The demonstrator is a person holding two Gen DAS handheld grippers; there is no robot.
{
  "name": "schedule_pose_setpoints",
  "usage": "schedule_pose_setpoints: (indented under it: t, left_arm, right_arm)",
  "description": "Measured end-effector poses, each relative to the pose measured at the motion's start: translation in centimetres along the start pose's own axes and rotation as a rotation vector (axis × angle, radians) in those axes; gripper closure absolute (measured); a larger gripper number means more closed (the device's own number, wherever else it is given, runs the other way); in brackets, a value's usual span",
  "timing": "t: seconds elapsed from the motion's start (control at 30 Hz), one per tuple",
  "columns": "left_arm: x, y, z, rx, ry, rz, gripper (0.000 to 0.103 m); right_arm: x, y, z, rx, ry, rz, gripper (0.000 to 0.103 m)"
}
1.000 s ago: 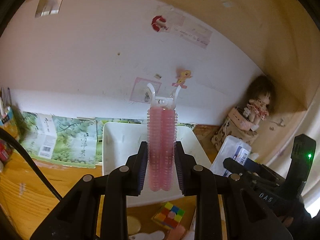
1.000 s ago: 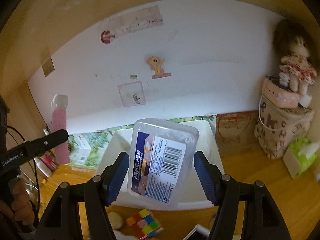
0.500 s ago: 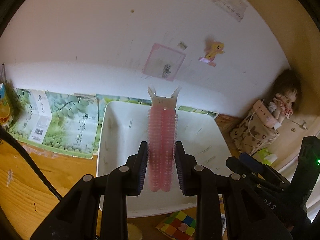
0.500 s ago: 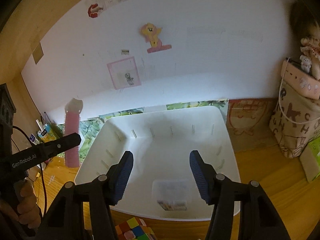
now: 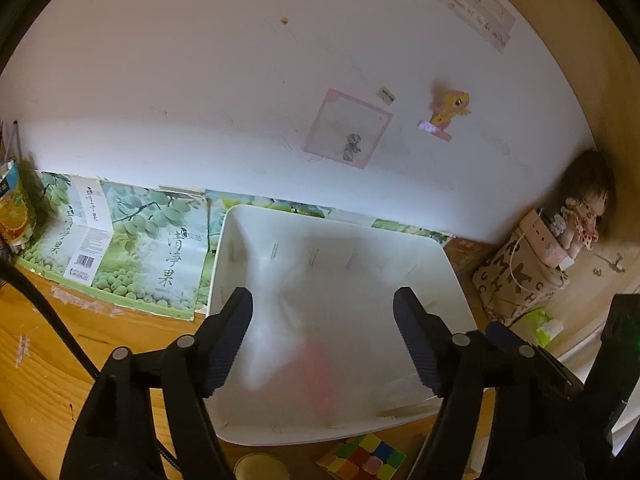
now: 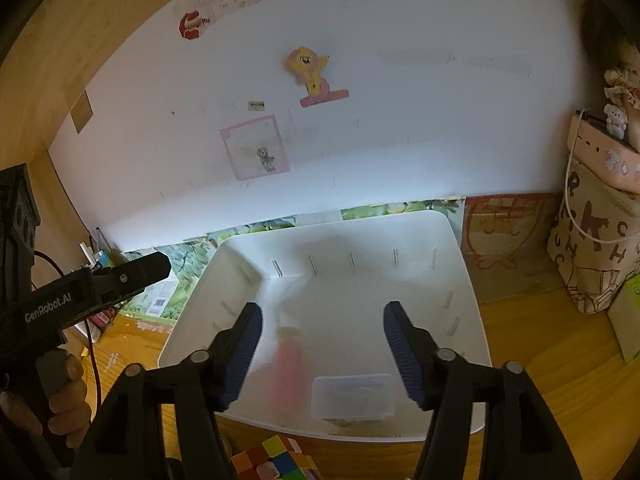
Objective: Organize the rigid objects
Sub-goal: 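Open left tool to drop roller in basket while right tool releases box there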
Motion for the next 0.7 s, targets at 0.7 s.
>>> schedule_pose_setpoints:
  t: [0.7]
  left_arm:
    - [-1.3,-0.2,-9.0,0.112,-0.003,-0.03,0.02]
  right_arm:
    - [-2.8,-1.2,-8.3,0.144,0.033,-0.033,0.02]
Point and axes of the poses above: each gripper's, at about its wrist camera, not at the fingertips, and z roughly the way its jaws point, x to its right, y to its underside, the point moved 3 cm from there along z, roughly the way its jaws point, and after that the axes turned 14 degrees about -z, right-handed, at the moved point
